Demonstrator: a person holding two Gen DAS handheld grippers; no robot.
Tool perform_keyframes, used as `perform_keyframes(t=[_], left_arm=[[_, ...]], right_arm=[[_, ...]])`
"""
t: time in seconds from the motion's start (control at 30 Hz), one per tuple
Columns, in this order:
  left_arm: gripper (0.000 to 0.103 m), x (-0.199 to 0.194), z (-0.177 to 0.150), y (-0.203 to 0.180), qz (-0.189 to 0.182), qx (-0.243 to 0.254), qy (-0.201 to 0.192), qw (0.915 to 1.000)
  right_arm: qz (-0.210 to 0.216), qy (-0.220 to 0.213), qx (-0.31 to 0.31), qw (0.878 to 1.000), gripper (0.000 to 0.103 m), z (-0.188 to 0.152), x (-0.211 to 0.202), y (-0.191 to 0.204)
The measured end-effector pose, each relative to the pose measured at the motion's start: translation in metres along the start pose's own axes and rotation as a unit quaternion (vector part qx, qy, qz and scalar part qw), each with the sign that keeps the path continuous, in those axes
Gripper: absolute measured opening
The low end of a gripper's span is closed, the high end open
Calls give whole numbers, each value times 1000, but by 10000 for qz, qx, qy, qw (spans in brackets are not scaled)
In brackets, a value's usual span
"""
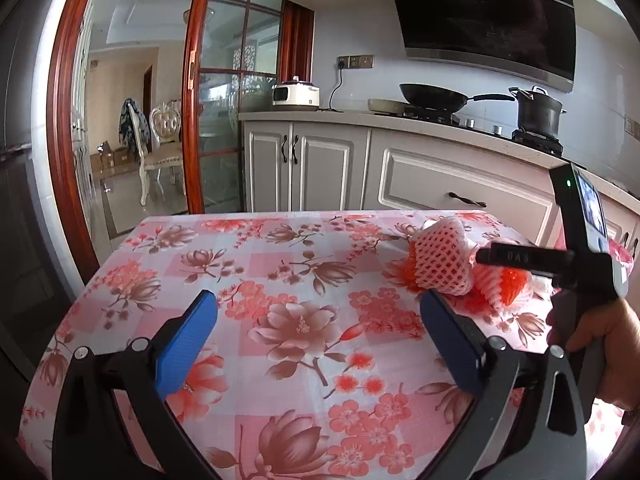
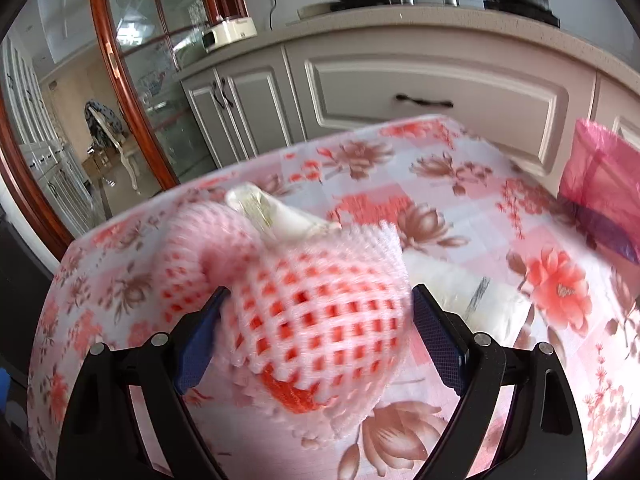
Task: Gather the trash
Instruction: 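Grasp a pink foam net with the right tool while the left tool grasps another net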
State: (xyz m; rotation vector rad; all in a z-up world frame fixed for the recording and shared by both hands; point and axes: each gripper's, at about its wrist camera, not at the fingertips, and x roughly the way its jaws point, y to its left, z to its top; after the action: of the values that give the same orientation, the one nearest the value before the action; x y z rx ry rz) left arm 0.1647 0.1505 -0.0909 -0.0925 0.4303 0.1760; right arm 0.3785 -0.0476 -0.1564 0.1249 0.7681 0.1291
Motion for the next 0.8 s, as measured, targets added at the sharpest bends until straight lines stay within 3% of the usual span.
perform_keyframes(t=[0.03,0.1,0.17,0.3,0.37,0.53,0.8], left_arm=[[98,2,-1,0,-12,-17,24,10000],[98,4,-2,-1,-50,-12,70,10000],[98,6,-2,-3,-67,19,91,9999],[98,8,-2,-11,-127,86,106,9998],[98,9,0,-18,-174,112,124,9997],[98,15,5,-35,-323,200,185,9991],[98,50,22,-81,-599,366,371,9968]], right_arm=[[44,38,34,10000,84,-2,2,-3],[37,32,34,10000,73,-5,1,-6],[87,18,-1,10000,69,-5,-1,-7],[255,-12,-172,9995,51,-6,-10,-8],[385,-62,-246,9989,47,-7,-18,-10],[522,-225,-464,9973,46,-12,-42,-19],[294,-567,-773,9950,46,-22,-79,-50]])
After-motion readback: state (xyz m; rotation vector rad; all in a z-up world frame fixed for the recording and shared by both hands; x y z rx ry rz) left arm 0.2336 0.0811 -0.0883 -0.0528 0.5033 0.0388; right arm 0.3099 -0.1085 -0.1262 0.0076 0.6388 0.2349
